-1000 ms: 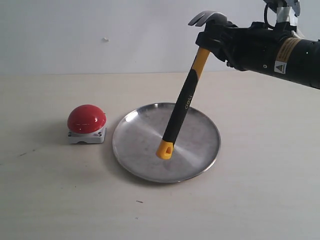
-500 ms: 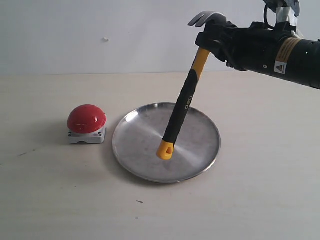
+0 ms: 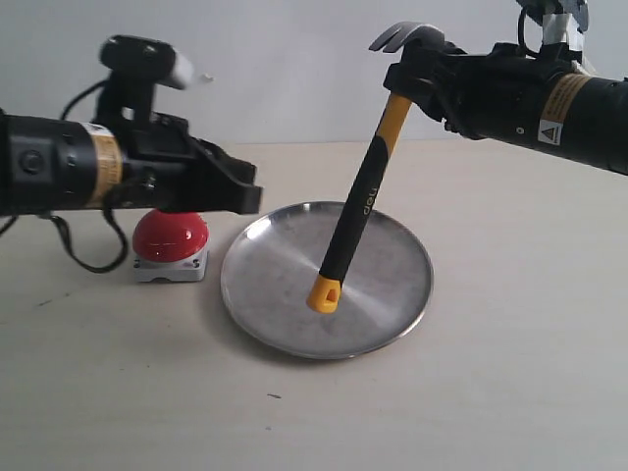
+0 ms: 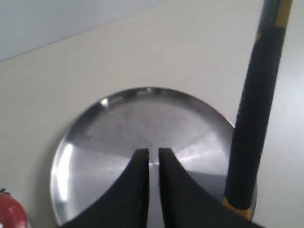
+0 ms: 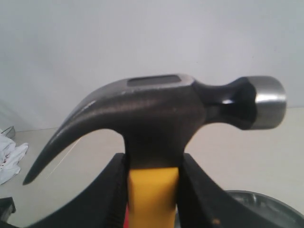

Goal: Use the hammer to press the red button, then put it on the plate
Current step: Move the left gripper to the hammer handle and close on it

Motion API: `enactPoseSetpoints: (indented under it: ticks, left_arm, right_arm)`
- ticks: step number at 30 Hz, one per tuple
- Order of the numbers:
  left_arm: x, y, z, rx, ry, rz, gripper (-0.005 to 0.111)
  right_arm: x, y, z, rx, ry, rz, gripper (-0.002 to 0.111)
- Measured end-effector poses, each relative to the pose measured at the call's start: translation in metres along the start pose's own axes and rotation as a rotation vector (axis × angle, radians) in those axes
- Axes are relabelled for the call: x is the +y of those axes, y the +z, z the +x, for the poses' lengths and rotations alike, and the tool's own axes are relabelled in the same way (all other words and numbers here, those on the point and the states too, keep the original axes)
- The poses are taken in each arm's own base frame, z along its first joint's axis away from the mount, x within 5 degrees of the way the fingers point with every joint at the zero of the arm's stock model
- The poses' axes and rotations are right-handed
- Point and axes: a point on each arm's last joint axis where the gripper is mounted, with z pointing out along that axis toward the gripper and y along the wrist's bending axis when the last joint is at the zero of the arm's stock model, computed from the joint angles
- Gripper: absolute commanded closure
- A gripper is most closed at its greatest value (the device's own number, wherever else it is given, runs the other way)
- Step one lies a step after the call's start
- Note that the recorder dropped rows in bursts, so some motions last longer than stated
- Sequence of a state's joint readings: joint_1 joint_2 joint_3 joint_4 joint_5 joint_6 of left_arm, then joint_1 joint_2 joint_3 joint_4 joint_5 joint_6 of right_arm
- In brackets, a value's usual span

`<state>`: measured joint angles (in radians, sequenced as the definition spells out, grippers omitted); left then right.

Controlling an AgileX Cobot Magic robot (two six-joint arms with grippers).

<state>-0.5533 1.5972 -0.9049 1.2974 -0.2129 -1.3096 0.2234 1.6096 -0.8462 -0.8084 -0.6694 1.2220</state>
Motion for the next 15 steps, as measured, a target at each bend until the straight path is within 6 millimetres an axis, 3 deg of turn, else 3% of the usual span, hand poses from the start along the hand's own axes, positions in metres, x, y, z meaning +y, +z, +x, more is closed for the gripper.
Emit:
enactPoseSetpoints:
  ticks: [3,8,15]
  left_arm:
    - [-0.024,0.016,0.003,0.036,0.051,0.027,0.065]
    - [-0.047,0.02,0.002,0.041,0.095,0.076,0.032]
    - [-0.05,0.022,-0.007,0.017,0.206,0.074,0.03]
  right_arm:
    - [0.0,0.0,0.0,-0.001,0.002,0.0,0.108]
    - [0.0,0.0,0.0,-0.003,0.004,0.001,0.108]
    - [0.0,0.0,0.0,-0.003,0.004,0.001,0.108]
